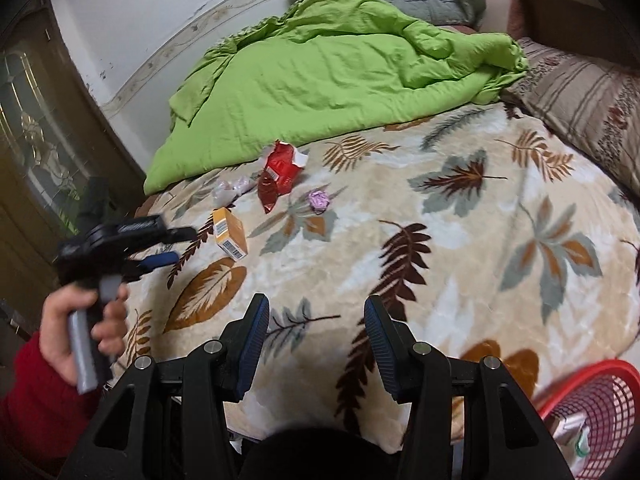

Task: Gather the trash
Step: 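Return to the bed and grasp the orange box with the left tool, then grasp the purple wrapper with the right tool while the left tool holds the box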

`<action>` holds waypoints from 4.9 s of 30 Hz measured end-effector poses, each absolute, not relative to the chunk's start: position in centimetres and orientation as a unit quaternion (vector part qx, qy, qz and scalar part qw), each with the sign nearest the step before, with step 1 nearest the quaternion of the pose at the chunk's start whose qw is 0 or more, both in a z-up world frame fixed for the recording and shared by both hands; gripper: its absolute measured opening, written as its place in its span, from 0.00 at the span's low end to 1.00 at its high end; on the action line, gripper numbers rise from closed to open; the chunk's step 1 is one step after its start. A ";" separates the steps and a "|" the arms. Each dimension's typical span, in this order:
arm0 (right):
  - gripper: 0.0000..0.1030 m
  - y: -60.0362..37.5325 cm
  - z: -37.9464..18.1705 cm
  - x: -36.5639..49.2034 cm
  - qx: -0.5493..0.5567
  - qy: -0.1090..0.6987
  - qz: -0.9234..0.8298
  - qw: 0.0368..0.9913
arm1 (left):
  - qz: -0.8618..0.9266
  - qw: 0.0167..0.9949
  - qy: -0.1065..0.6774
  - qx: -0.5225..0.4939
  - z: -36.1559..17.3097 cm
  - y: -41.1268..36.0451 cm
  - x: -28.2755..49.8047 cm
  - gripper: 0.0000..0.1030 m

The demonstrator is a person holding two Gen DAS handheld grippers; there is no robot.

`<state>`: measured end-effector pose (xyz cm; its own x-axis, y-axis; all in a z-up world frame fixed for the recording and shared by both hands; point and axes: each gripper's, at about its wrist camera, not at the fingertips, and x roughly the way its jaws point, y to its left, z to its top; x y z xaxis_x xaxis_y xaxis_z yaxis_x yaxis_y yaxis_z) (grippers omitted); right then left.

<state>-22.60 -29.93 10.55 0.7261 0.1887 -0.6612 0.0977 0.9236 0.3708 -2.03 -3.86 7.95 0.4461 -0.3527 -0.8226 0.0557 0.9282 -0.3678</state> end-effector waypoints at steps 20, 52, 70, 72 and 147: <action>0.52 -28.5 5.4 -3.3 0.148 0.421 0.056 0.893 | -0.125 0.846 0.510 -0.093 2.8 -5.0 3.8 0.31; 0.28 -22.0 7.2 -13.1 0.113 0.373 0.068 0.918 | -0.167 0.895 0.411 -0.043 7.0 -3.1 -8.8 0.22; 0.28 -21.1 8.4 -19.4 0.083 0.318 0.038 0.944 | -0.146 0.930 0.335 0.032 9.1 -4.8 -17.0 0.22; 0.28 -21.1 8.5 -19.6 0.082 0.317 0.037 0.944 | -0.145 0.931 0.333 0.032 9.2 -4.7 -17.2 0.22; 0.28 -24.3 8.5 -22.6 0.152 0.329 0.022 0.932 | -0.177 0.923 0.336 0.060 9.4 -7.4 -19.4 0.22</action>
